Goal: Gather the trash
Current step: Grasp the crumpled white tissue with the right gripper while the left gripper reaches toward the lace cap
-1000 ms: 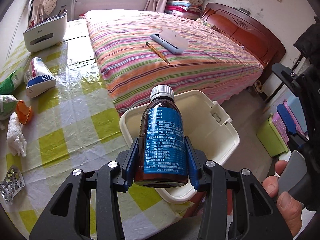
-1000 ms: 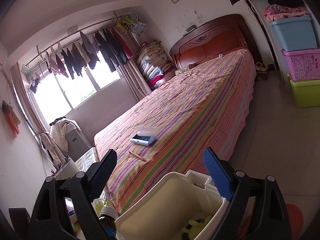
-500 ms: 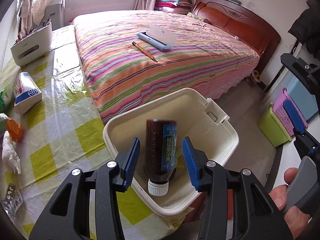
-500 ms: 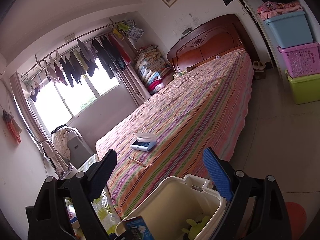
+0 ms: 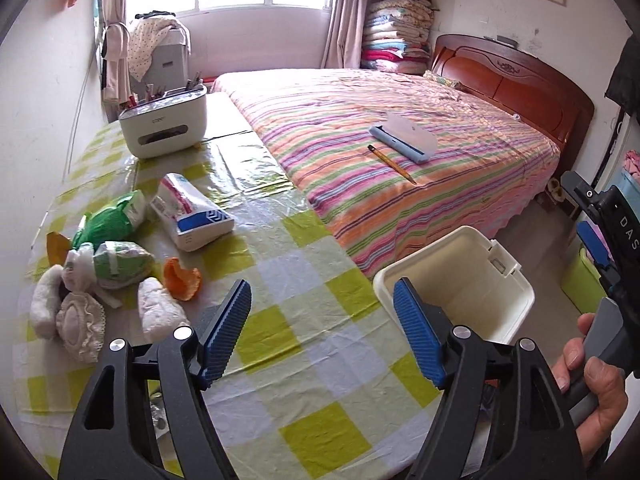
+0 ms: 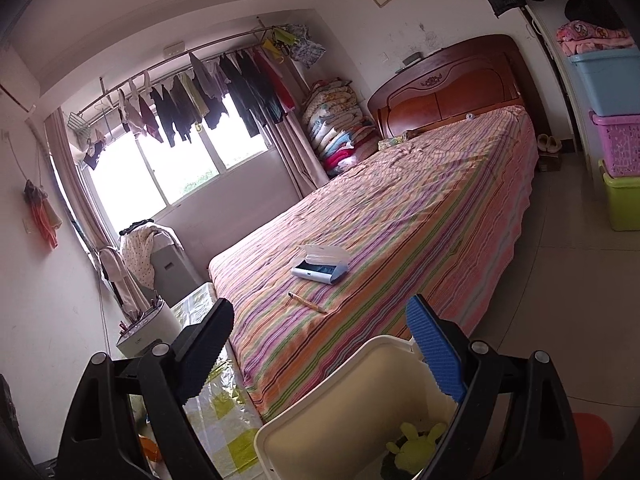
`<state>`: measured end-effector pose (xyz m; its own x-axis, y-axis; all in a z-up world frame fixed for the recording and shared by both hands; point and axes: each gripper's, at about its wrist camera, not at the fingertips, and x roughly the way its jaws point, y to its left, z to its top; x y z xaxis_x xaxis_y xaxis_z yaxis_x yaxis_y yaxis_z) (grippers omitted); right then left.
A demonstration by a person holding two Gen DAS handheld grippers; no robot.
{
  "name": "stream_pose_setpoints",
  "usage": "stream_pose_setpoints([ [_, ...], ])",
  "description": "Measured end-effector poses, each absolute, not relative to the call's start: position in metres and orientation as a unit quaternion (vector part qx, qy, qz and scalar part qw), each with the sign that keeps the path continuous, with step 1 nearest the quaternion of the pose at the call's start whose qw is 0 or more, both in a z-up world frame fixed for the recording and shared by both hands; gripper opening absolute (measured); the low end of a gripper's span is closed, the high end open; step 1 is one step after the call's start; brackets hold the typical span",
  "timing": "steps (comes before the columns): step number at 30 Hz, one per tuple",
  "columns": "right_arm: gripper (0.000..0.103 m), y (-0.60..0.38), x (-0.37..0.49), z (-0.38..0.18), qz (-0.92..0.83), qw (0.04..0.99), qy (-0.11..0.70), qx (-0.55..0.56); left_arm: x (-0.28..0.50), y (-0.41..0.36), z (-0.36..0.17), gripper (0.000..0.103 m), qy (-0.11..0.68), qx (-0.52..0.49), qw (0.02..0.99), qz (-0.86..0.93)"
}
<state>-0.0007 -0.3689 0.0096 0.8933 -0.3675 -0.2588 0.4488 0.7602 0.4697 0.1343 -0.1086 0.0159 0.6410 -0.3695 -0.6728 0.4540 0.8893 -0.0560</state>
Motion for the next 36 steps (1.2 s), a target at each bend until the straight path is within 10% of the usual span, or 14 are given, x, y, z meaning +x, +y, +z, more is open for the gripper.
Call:
stream_pose_setpoints([
  [25, 0.085, -0.125, 0.119, -0.016, 0.102, 0.957, 0.270, -0.030, 0.213, 0.101, -0.042, 0.076, 0.493, -0.076, 0.864, -0.076],
  [36, 0.063, -0.094, 0.168, -0.061, 0.156, 0.909, 0.385, -0.028, 0.232, 0.124, -0.060, 0.077, 0.522, -0.128, 0.841, -0.057],
])
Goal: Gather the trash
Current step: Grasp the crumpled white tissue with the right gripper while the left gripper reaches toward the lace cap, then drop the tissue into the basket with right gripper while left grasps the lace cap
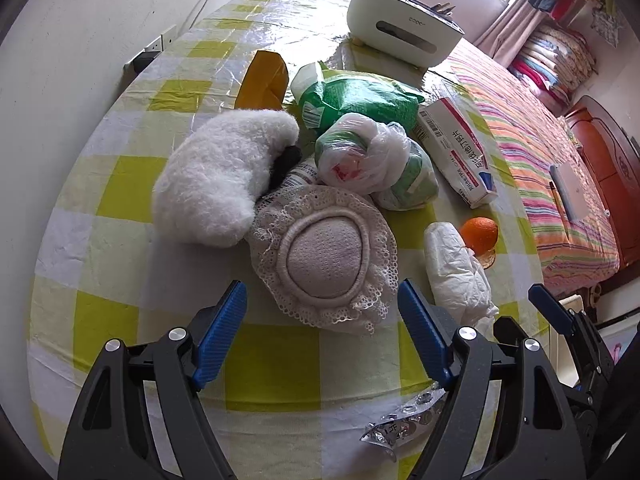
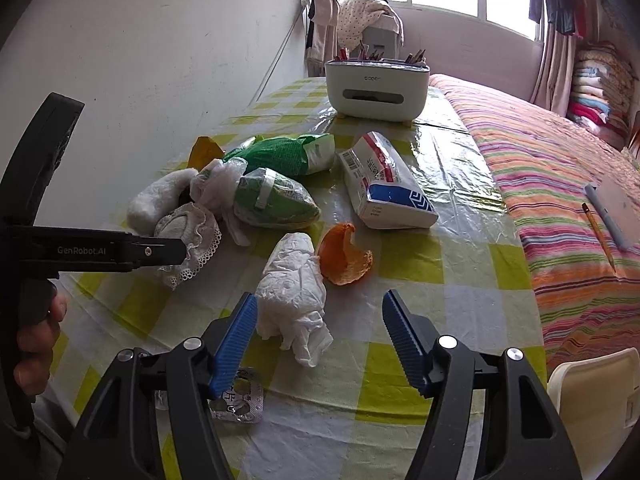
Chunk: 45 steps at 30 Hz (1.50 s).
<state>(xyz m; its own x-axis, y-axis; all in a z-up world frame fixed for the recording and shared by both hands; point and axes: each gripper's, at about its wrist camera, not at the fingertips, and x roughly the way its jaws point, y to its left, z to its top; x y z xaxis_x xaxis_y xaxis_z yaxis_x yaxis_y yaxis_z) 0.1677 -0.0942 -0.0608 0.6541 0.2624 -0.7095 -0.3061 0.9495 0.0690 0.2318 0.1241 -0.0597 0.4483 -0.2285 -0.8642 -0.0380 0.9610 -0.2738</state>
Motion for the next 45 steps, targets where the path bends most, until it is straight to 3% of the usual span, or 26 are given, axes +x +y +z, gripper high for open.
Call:
stream_pose_setpoints([
  [10, 0.054, -0.070, 0.201, -0.085, 0.165, 0.881, 0.444, -0.015, 0.242, 0.130, -0.064, 0.077, 0.526, -0.154, 0.835, -0.047],
  [15, 0.032, -0.058, 0.207, -0.092, 0.159, 0.876, 0.453, -0.048, 0.246, 0.127, -0.066, 0.077, 0.526, -0.150, 0.836, -0.040],
  [18, 0.025, -0.062, 0.205, -0.090, 0.159, 0.878, 0.451, -0.035, 0.248, 0.126, -0.069, 0.077, 0.527, -0.150, 0.835, -0.036],
  [22, 0.025, -0.079, 0.195, -0.080, 0.153, 0.882, 0.445, 0.003, 0.250, 0.123, -0.073, 0.074, 0.526, -0.151, 0.837, -0.028],
  [24, 0.025, -0.090, 0.186, -0.073, 0.157, 0.886, 0.435, 0.031, 0.251, 0.121, -0.076, 0.058, 0.528, -0.151, 0.835, -0.030],
  [27, 0.025, -0.105, 0.168, -0.057, 0.157, 0.899, 0.405, 0.058, 0.251, 0.117, -0.077, 0.052, 0.526, -0.153, 0.836, -0.030],
  [33, 0.025, -0.129, 0.145, -0.037, 0.146, 0.919, 0.356, 0.086, 0.243, 0.108, -0.074, 0.047, 0.513, -0.133, 0.848, -0.015],
  [45, 0.025, -0.179, 0.132, -0.024, 0.077, 0.936, 0.321, 0.118, 0.191, 0.074, -0.031, 0.047, 0.442, -0.102, 0.889, -0.057],
])
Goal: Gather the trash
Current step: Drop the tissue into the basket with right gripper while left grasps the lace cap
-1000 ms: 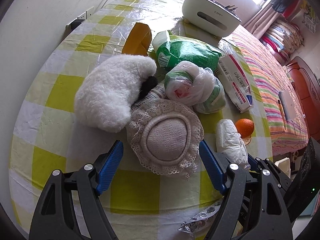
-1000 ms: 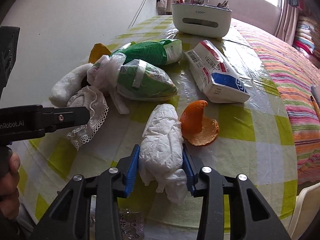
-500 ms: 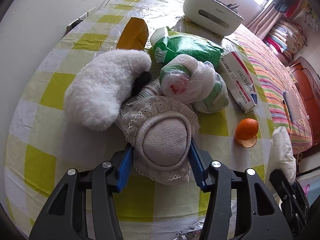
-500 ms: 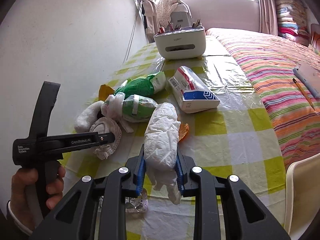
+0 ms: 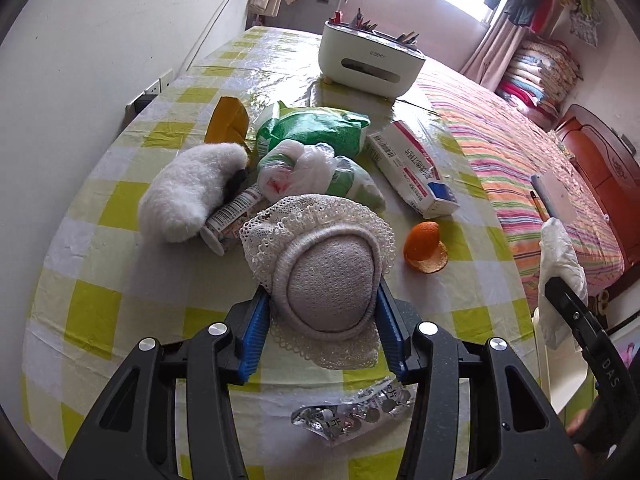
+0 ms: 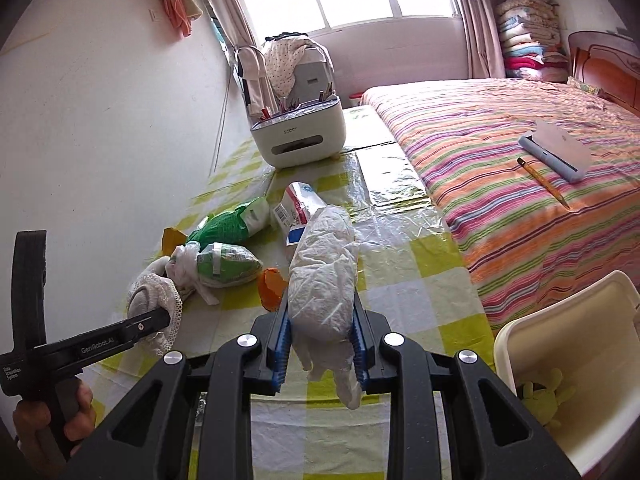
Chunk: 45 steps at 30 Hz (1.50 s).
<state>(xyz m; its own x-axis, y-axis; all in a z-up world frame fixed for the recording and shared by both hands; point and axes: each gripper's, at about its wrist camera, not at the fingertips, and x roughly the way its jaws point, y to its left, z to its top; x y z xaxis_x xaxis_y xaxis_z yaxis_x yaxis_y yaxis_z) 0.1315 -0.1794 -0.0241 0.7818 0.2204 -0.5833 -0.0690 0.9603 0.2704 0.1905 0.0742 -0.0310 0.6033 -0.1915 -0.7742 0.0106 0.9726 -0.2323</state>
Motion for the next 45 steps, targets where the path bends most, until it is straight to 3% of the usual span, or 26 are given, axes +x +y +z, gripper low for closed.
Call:
stream_pose_setpoints([
  [8, 0.025, -0.213, 0.126, -0.025, 0.033, 0.941, 0.312, 0.130, 0.171, 0.022, -0.013, 0.047, 0.413, -0.074, 0.900, -0.117],
  [27, 0.025, -0.328, 0.097, -0.037, -0.090, 0.926, 0.311, 0.193, 0.164, -0.075, -0.018, 0.047, 0.430, -0.048, 0.879, -0.200],
  [45, 0.030, -0.370, 0.084, -0.046, -0.135, 0.912, 0.316, 0.223, 0.155, -0.148, -0.022, 0.047, 0.443, -0.035, 0.857, -0.261],
])
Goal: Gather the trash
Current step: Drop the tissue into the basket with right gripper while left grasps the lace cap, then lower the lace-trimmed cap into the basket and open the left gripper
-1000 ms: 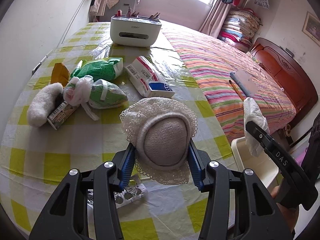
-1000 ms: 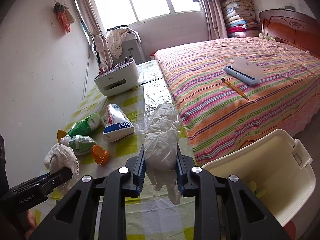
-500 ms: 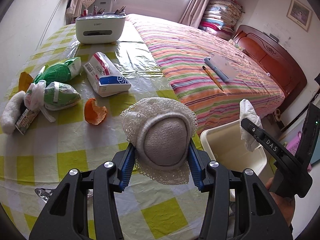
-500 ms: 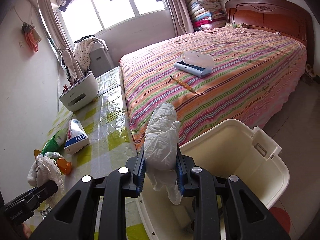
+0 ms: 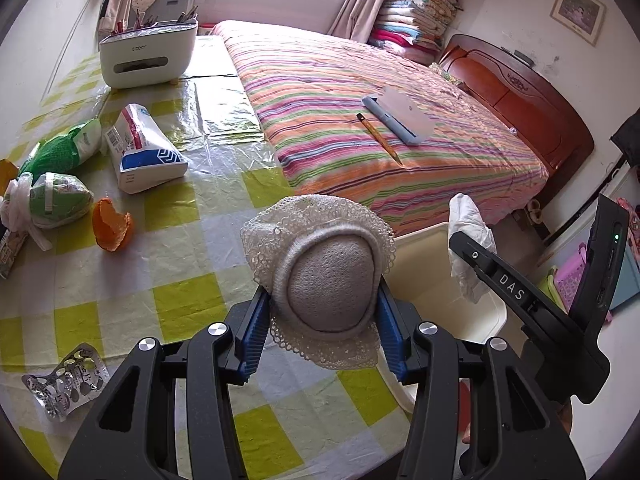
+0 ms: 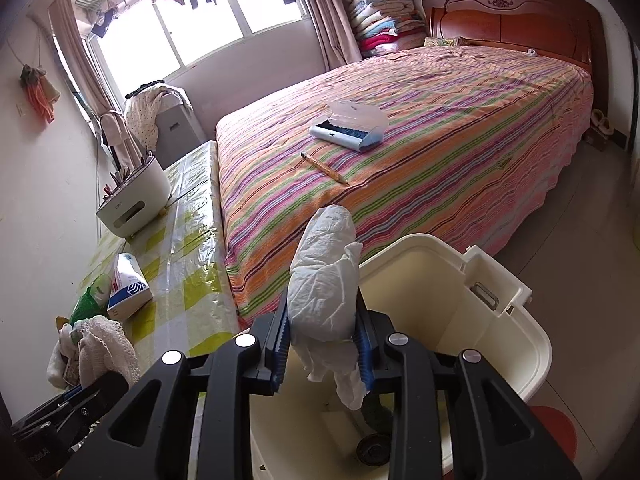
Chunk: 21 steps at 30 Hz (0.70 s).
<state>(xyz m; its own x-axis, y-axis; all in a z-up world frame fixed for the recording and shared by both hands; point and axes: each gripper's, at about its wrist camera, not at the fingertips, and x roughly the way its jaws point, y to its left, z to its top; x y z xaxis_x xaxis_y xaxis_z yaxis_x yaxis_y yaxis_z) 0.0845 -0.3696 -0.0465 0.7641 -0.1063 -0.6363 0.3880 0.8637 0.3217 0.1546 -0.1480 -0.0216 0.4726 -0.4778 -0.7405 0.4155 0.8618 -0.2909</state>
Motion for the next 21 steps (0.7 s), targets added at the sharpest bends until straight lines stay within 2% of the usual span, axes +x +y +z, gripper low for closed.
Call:
stream_pose_setpoints([
  [1, 0.032, -0.372, 0.084, -0.048, -0.137, 0.911, 0.317, 0.227, 0.155, -0.150, -0.022, 0.047, 0.444, -0.036, 0.856, -0.262],
  [3, 0.045, -0.379, 0.083, -0.050, -0.132, 0.907, 0.317, 0.244, 0.156, -0.154, -0.023, 0.047, 0.446, -0.037, 0.854, -0.265],
  [5, 0.052, -0.385, 0.082, -0.052, -0.134, 0.903, 0.317, 0.256, 0.157, -0.156, -0.023, 0.047, 0.448, -0.039, 0.852, -0.269],
  [10, 0.054, -0.395, 0.071, -0.046, -0.155, 0.904, 0.290, 0.273, 0.159, -0.164, -0.026, 0.047, 0.456, -0.043, 0.844, -0.278],
  [16, 0.054, -0.413, 0.037, -0.026, -0.219, 0.909, 0.200, 0.293, 0.158, -0.184, -0.029, 0.048, 0.464, -0.040, 0.832, -0.303],
  [21, 0.060, -0.419, 0.023, -0.019, -0.236, 0.909, 0.162, 0.303, 0.158, -0.201, -0.035, 0.048, 0.466, -0.037, 0.826, -0.316],
])
